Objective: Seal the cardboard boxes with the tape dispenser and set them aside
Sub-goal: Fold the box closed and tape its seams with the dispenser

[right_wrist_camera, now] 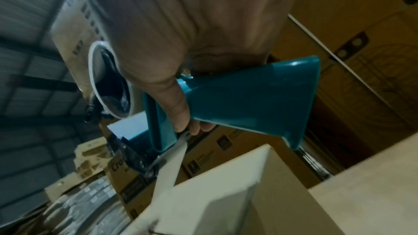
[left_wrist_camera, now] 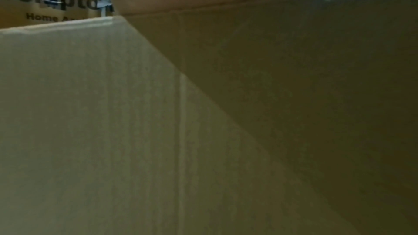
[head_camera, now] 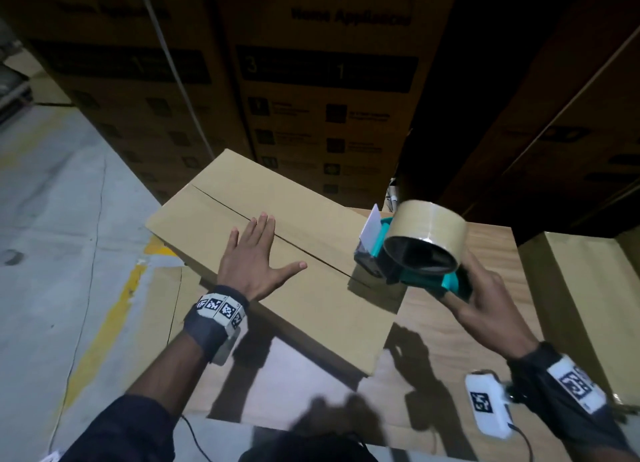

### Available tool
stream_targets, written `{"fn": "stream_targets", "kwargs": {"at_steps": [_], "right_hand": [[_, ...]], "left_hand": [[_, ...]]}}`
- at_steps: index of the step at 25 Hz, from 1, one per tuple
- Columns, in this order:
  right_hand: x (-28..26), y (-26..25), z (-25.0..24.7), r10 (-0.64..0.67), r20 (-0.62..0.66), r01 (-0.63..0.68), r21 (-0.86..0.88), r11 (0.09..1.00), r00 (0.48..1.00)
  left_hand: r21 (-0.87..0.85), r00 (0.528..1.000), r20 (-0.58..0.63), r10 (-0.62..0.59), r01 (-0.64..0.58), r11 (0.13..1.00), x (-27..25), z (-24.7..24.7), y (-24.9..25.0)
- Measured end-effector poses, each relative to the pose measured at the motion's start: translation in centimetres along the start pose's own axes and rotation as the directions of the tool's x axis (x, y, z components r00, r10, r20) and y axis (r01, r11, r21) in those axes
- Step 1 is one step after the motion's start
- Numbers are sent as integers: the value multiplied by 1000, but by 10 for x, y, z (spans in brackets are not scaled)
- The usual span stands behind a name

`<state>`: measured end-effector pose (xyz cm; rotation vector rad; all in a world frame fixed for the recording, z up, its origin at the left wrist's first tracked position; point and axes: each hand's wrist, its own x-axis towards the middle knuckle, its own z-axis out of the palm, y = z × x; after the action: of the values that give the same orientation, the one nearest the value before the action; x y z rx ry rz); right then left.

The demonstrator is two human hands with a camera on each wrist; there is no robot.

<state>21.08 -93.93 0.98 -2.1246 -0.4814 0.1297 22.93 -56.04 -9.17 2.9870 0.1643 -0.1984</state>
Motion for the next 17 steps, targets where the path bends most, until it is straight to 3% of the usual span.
{"fn": "stream_targets", "kwargs": {"at_steps": [5, 9, 14, 17], "right_hand": [[8, -35, -20, -50, 7, 50, 13, 999, 999], [-6, -20, -12, -49, 13, 50, -18, 999, 999], [-23, 33, 15, 70, 44, -68, -60, 996, 997], [-30, 42, 23, 77, 54, -74, -50, 996, 996]], "left_hand": [[-119, 984, -172, -50, 30, 992, 12, -9, -31], [-55, 958, -288, 2, -19, 998, 17, -12, -60], [-14, 966, -257, -38, 35, 999, 20, -11, -63], [5, 966, -253, -51, 54, 999, 20, -11, -60]]}}
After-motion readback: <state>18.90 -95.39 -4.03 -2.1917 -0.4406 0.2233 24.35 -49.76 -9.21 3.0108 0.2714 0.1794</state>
